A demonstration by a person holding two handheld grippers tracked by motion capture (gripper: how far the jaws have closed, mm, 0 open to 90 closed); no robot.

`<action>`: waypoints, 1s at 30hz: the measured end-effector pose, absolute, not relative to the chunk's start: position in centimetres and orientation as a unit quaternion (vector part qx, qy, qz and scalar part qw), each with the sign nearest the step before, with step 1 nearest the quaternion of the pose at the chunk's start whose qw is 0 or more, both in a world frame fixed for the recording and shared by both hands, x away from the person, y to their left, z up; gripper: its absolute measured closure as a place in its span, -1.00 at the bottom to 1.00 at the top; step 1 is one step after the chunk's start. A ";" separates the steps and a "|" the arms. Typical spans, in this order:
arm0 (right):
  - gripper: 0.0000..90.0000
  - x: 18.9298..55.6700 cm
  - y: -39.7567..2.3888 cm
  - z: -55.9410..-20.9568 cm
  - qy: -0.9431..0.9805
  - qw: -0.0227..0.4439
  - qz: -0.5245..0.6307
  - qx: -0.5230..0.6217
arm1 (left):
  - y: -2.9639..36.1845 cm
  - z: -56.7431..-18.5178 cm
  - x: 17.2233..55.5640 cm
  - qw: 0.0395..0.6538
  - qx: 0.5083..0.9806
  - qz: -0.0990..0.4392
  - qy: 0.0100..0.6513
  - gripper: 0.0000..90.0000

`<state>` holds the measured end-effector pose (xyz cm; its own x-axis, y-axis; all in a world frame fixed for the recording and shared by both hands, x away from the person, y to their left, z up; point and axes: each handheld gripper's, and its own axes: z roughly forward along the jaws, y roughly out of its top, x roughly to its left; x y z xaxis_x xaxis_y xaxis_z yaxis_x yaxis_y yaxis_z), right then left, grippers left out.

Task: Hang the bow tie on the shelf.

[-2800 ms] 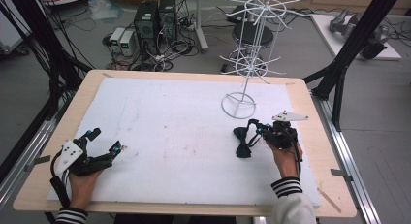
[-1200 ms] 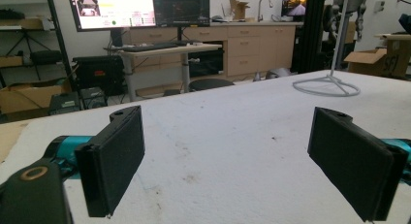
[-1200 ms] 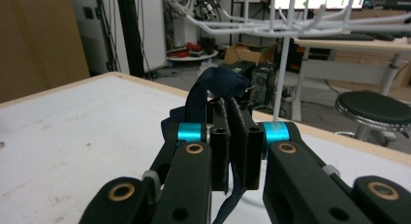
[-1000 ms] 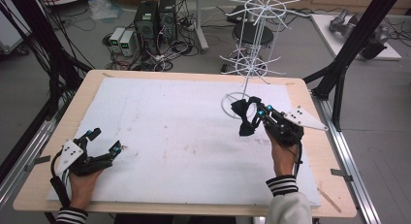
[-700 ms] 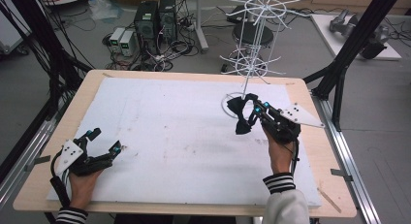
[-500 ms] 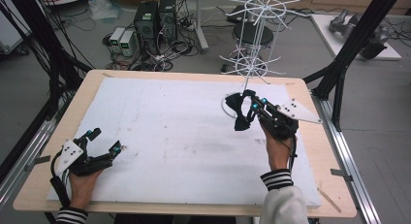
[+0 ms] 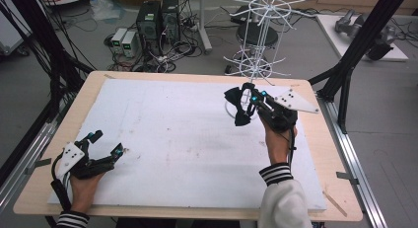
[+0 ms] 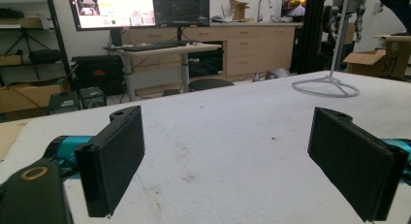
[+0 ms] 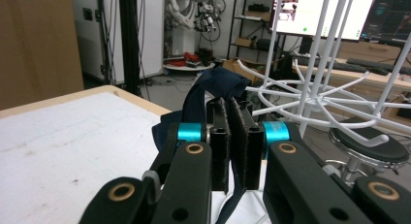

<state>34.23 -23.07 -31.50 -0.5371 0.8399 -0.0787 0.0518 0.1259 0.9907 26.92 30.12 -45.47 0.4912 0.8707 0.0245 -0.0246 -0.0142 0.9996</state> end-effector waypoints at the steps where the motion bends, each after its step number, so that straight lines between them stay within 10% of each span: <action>1: 0.91 34.3 -23.0 -31.5 0.666 0.347 0.569 0.335 | 30.1 -45.5 26.9 0.611 0.611 0.367 0.346 -0.70; 30: 0.91 36.0 -22.6 -31.9 0.675 0.353 0.532 0.370 | 30.1 -45.5 26.9 0.612 0.609 0.365 0.348 -0.70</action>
<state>36.04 -22.57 -31.92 -0.4765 0.8752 -0.0836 0.1234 0.1607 0.9793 26.94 30.12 -45.48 0.4915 0.8707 0.0186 -0.0234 -0.0082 0.9997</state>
